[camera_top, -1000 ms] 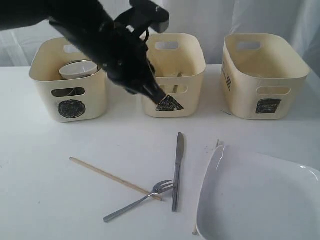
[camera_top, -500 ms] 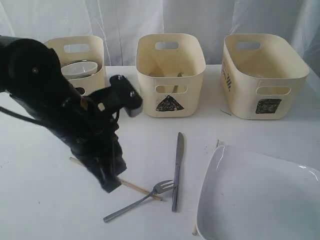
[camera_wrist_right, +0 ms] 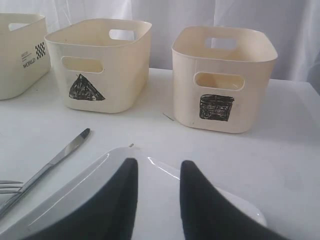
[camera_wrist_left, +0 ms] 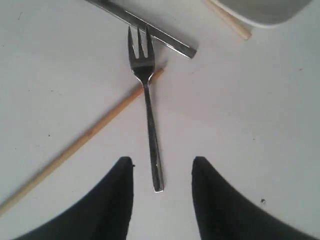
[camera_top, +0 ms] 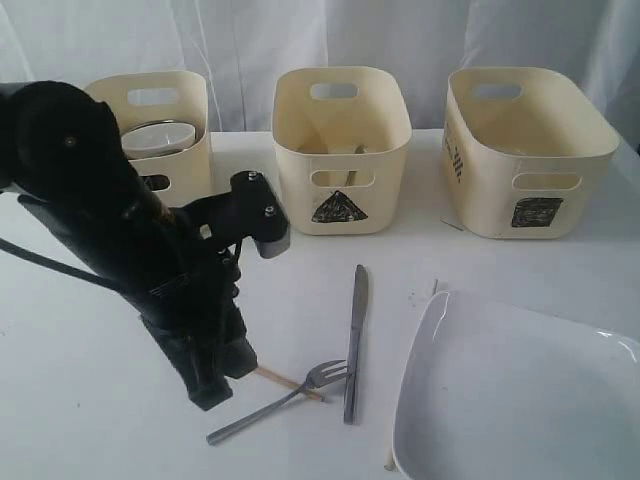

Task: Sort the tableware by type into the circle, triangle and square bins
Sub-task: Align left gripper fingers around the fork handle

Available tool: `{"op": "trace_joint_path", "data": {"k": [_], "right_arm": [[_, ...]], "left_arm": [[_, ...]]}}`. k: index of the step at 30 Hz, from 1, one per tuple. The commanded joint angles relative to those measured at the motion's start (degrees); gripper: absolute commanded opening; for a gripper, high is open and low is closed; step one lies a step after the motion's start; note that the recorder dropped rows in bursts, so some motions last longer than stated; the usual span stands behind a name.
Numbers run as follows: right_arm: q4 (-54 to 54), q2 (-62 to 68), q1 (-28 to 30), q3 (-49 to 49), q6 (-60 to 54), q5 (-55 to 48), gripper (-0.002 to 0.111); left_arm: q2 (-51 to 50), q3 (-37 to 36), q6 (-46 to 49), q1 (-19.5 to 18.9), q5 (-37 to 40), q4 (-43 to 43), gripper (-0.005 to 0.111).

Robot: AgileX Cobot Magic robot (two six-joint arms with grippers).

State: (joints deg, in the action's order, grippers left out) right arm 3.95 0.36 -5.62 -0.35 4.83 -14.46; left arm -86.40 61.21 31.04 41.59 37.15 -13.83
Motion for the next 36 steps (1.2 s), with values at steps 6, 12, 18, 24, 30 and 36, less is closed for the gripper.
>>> {"op": "trace_joint_path", "data": {"k": [6,12,18,24,30,36], "right_arm": [[0.35,-0.36,0.54,0.35,-0.01,0.43,0.029],[0.35,-0.36,0.54,0.35,-0.01,0.43,0.029],[0.35,-0.36,0.54,0.35,-0.01,0.43,0.029],[0.35,-0.36,0.54,0.35,-0.01,0.43,0.029],[0.35,-0.36,0.54,0.35,-0.01,0.43,0.029],[0.35,-0.36,0.54,0.35,-0.01,0.43,0.029]], "left_arm": [[-7.24,-0.51,-4.57,0.31,-0.09,-1.46,0.044],[-11.91,-0.51,-8.18,0.31,-1.61,-1.85,0.044],[-12.02,-0.51,-8.81,0.31,-3.27,-3.60,0.044],[-12.37,-0.51,-10.04,1.19,-5.78,-4.14,0.044],[-13.61,-0.51,-10.04,2.51,-6.23,-4.14,0.044],[-15.93,-0.51,-10.29,2.51,-6.40,-4.26,0.044]]}}
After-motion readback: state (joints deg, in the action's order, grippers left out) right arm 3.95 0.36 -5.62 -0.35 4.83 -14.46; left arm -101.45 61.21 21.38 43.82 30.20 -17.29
